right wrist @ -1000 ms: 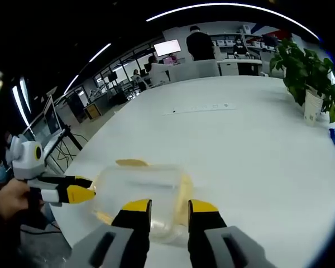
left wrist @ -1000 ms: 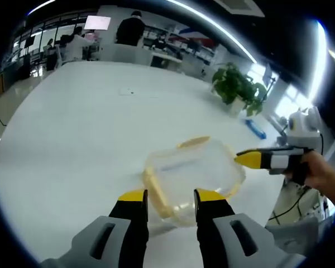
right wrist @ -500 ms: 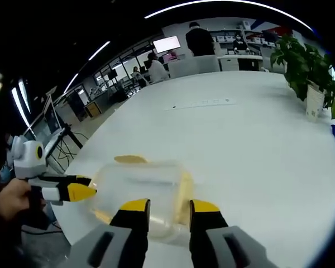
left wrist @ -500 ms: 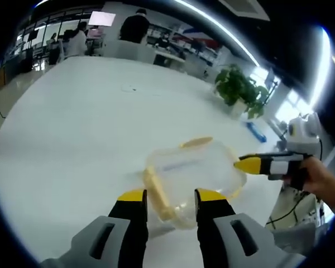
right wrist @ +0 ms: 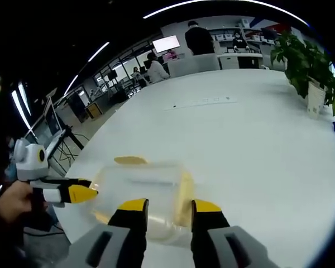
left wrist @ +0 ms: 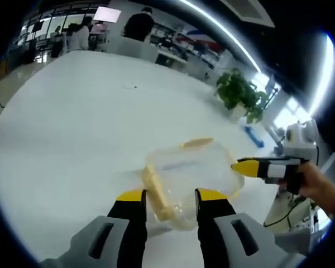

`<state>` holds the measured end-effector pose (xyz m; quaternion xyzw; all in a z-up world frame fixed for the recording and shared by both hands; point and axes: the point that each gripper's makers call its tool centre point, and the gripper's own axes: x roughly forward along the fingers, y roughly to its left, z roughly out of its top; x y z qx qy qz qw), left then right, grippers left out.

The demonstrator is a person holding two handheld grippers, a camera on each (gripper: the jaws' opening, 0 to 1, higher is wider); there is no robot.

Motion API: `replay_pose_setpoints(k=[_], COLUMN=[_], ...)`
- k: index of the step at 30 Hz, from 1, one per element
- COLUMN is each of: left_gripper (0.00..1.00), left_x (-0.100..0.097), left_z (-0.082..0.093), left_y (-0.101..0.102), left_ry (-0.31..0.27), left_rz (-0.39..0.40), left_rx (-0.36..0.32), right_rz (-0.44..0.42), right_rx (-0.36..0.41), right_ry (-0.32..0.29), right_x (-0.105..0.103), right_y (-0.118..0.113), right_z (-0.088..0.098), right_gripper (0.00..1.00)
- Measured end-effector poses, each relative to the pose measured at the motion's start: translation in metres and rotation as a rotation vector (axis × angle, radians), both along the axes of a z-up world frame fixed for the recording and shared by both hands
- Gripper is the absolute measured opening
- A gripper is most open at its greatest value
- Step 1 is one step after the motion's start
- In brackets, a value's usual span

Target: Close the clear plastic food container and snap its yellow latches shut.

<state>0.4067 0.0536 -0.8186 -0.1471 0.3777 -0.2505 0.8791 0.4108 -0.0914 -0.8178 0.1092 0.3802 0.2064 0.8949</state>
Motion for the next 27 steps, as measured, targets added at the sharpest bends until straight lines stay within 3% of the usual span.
replay_pose_setpoints(k=[10, 27], left_gripper=[0.33, 0.31], left_x=[0.0007, 0.0014], left_z=[-0.0005, -0.0017], left_y=[-0.0018, -0.0007], left_ry=[0.007, 0.022], left_rz=[-0.004, -0.100], left_rx=[-0.010, -0.015], right_rz=[0.022, 0.075], right_rx=[0.009, 0.036], right_ry=[0.022, 0.085], right_x=[0.0004, 0.0012], right_y=[0.0005, 0.0010], right_z=[-0.0005, -0.0025], right_gripper=[0.29, 0.29])
